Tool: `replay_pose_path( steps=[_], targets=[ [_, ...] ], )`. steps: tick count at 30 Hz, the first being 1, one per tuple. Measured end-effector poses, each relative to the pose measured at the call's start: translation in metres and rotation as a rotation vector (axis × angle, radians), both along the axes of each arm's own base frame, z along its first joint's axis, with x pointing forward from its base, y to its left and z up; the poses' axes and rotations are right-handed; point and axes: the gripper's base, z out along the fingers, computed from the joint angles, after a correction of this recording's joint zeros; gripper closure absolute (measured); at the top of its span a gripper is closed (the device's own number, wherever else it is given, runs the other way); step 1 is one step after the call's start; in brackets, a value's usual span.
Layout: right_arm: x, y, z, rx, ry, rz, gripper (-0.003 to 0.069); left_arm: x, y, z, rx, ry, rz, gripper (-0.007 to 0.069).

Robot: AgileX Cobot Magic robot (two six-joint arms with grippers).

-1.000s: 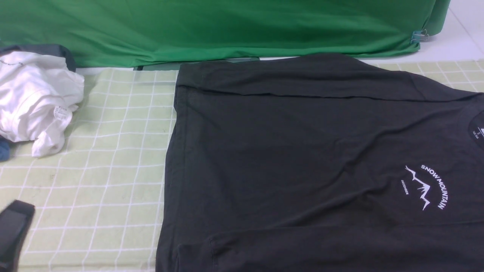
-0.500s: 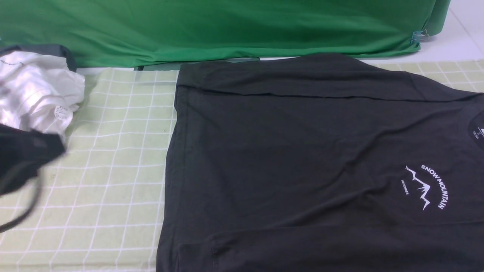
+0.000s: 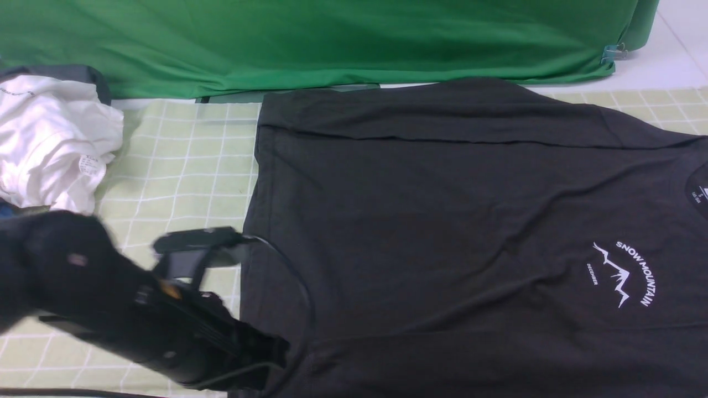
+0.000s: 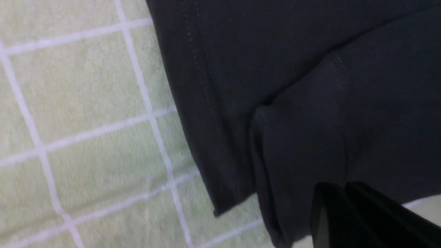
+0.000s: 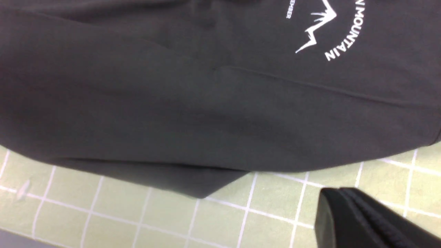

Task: Fold a long-sleeved shirt over a green coffee tablecloth.
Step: 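Grasp the left edge of the dark T-shirt lying flat on the table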

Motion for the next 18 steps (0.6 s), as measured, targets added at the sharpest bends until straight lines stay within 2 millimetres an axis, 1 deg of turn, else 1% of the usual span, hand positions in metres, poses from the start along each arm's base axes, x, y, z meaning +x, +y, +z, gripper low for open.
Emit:
replay_pose_path(
  steps=[1, 3, 4, 5, 7, 8, 9, 14, 15, 18],
  targets=[
    [0.001, 0.000, 0.000, 0.001, -0.009, -0.001, 0.0651, 0.004, -0.006, -0.008, 0.043, -0.006, -0.020, 0.0560],
    [0.001, 0.000, 0.001, 0.002, -0.014, -0.001, 0.0648, 0.008, -0.011, -0.017, 0.081, -0.012, -0.026, 0.0517],
    [0.001, 0.000, 0.001, 0.002, -0.014, -0.001, 0.0647, 0.008, -0.011, -0.017, 0.080, -0.015, -0.023, 0.0512],
    [0.001, 0.000, 0.001, 0.002, -0.015, -0.001, 0.0641, 0.011, -0.013, -0.023, 0.097, -0.011, -0.021, 0.0471],
    [0.001, 0.000, 0.001, 0.002, -0.015, -0.001, 0.0636, 0.014, -0.013, -0.028, 0.107, -0.015, -0.018, 0.0419],
    [0.001, 0.000, 0.001, 0.002, -0.016, -0.001, 0.0629, 0.016, -0.014, -0.032, 0.113, -0.022, -0.015, 0.0364],
    [0.001, 0.000, 0.001, 0.002, -0.017, -0.001, 0.0625, 0.018, -0.014, -0.033, 0.115, -0.032, -0.013, 0.0325],
    [0.002, 0.000, 0.001, 0.002, -0.023, -0.001, 0.0617, 0.022, -0.014, -0.034, 0.118, -0.069, -0.021, 0.0214],
    [0.002, 0.000, 0.001, 0.002, -0.025, 0.000, 0.0614, 0.023, -0.015, -0.033, 0.117, -0.082, -0.022, 0.0195],
    [0.003, 0.000, 0.002, 0.005, -0.040, -0.002, 0.0610, 0.025, -0.015, -0.033, 0.113, -0.105, -0.019, 0.0176]
  ],
)
